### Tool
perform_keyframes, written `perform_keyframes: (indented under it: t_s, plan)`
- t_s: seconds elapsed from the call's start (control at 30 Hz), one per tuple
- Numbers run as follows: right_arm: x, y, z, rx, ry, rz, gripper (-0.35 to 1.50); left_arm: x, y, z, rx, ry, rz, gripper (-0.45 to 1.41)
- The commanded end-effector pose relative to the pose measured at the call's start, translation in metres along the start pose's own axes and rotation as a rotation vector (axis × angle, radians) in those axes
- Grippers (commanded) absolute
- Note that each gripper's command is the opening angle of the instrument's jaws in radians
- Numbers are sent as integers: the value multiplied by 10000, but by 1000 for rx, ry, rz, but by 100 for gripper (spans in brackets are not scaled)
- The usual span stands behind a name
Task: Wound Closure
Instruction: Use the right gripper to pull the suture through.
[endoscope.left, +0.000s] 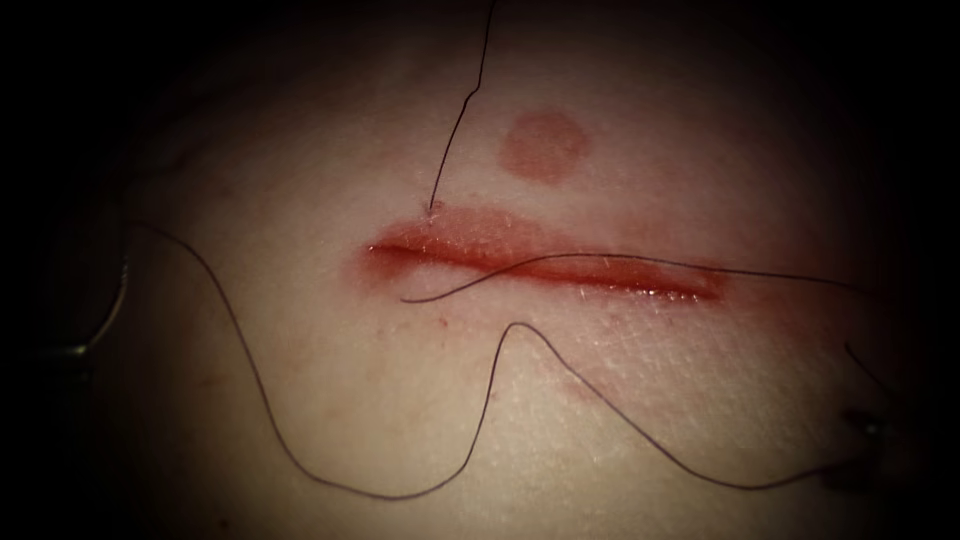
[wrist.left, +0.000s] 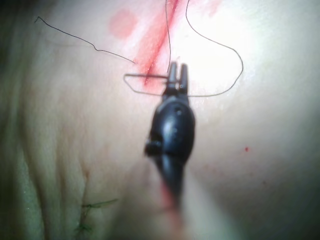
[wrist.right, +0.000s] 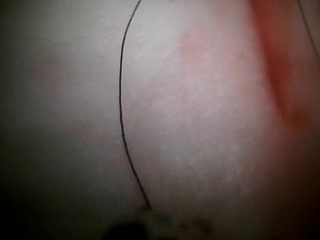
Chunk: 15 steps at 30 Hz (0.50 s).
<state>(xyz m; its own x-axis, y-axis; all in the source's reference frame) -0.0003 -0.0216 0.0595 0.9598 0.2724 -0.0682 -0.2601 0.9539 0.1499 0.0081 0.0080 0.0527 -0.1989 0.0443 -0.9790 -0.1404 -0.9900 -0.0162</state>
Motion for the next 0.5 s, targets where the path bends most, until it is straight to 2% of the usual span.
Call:
perform_keyframes:
  t_s: [0.03, 0.1, 0.27, 0.43, 0.5]
  plan:
    - [4, -17, -9, 38, 7, 2, 148, -7, 2, 6, -1, 1, -1, -35]
    - [8, -21, -30, 80, 55, 22, 148, -7, 2, 6, -1, 1, -1, -35]
    - [15, -25, -90, 169, 258, 42, 148, -7, 2, 6, -1, 1, -1, -35]
    - [5, -41, -154, 259, 377, 40, 148, -7, 2, 4, -2, 2, -1, -35]
    - [1, -49, -180, 340, 476, 54, 148, -7, 1, 4, -3, 2, -2, -35]
